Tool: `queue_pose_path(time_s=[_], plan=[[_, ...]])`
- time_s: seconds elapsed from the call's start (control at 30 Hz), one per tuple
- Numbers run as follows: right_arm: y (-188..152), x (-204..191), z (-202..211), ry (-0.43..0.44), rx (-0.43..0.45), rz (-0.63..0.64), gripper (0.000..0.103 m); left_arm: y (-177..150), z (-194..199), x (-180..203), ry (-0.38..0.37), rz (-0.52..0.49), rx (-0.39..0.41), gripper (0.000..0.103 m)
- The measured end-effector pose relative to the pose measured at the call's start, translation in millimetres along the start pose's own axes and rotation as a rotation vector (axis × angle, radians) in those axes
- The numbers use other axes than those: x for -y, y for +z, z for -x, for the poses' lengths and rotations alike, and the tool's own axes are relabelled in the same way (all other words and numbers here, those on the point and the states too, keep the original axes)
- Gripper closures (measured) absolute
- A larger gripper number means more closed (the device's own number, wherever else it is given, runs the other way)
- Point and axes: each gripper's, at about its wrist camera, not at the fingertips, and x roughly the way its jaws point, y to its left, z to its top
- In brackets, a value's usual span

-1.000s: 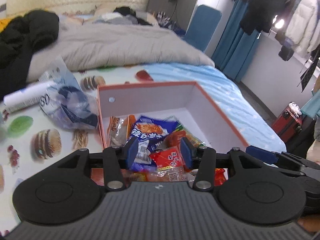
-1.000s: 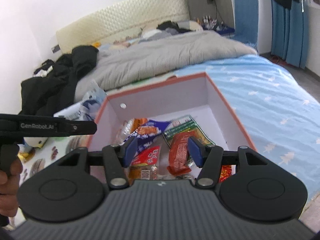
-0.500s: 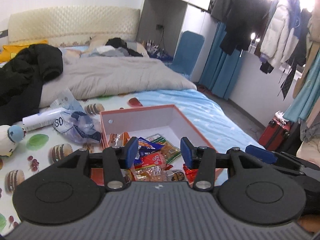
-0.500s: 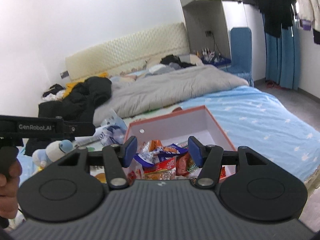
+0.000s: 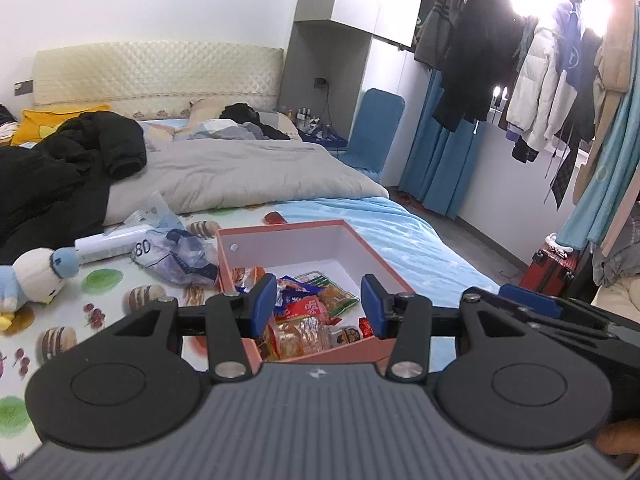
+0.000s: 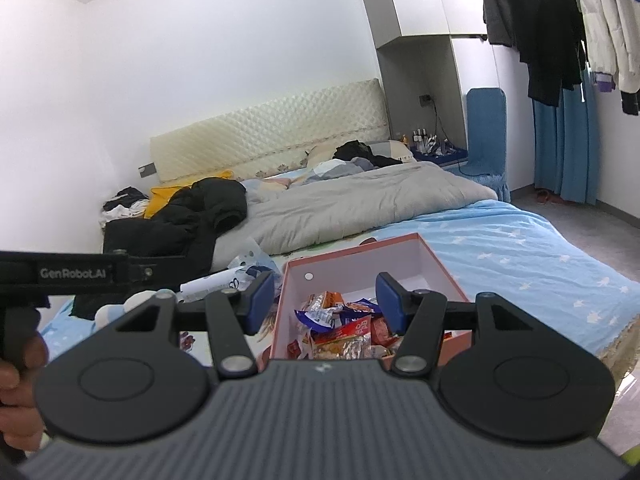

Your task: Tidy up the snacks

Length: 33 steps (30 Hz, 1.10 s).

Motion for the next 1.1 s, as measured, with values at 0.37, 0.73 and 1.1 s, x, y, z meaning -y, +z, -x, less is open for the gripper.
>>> queue_pose_path(time_s=[0.37,0.73,1.1], plan=[[-25.1,-1.8,31.0,-0.037,-0.007,-0.007,0.044,-33.3,27.6,3.4,0.011,0.012,-0.022,0.051],[-32.7,0.9,26.1,-0.049,-0.032,-0.001,0.044,-31.7,4.1,1.8,0.023,0.000,-0.033,0.048],[-37.6,7.3,22.0,-0.068,-0.044,-0.013,0.044,-31.1,-1.9,2.4,0.012,0.004,-0.029,0.030]])
